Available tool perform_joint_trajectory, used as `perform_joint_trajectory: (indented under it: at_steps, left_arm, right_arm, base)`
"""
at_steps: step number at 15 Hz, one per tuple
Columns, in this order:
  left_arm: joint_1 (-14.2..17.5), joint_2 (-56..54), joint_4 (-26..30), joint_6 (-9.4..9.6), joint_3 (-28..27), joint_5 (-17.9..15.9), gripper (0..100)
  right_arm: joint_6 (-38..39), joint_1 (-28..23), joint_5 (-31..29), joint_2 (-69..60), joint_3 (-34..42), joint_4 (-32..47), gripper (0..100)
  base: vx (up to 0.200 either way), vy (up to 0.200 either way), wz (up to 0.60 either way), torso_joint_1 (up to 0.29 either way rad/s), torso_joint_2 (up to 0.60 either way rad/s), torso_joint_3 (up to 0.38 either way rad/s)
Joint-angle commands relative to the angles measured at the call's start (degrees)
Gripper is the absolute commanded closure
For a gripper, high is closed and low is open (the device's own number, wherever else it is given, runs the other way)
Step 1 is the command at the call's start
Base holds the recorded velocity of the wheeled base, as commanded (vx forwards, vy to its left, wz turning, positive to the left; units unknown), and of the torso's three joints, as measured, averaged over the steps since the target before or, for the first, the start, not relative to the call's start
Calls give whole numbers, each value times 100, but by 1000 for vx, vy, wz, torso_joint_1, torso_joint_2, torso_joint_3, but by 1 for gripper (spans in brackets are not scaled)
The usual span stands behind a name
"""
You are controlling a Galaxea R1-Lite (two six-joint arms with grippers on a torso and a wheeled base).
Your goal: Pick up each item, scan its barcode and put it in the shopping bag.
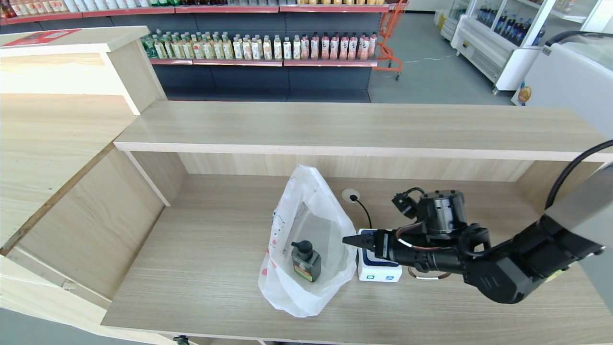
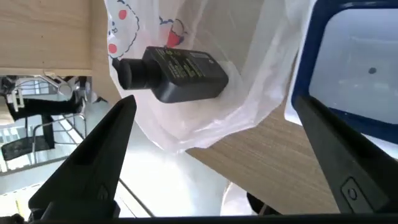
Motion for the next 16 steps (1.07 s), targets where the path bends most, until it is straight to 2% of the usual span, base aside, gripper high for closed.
perform_joint_trajectory:
  at_steps: [1, 5, 9, 15, 16]
  left_arm:
    - [0, -2, -1, 4, 1, -2, 0]
    - [0, -2, -1, 4, 1, -2, 0]
    - [0, -2, -1, -4, 1, -2, 0]
    - [0, -2, -1, -13, 1, -2, 0]
    - [0, -2, -1, -13, 1, -2, 0]
  right_arm:
    - [-16, -569, 162, -1310, 666, 373, 0]
    - [-87, -1377, 4, -3332, 753, 1894, 0]
    - [10, -2081, 30, -4281, 745, 3010, 0]
    - [221, -2142, 30, -4808, 929, 3379, 0]
    - [221, -2142, 30, -4870, 903, 3494, 0]
  base:
    - [0, 0, 0, 0, 0, 0]
    - [0, 0, 0, 0, 0, 0]
    - [0, 0, 0, 0, 0, 0]
    - [0, 0, 0, 0, 0, 0]
    - [0, -200, 0, 2, 2, 2]
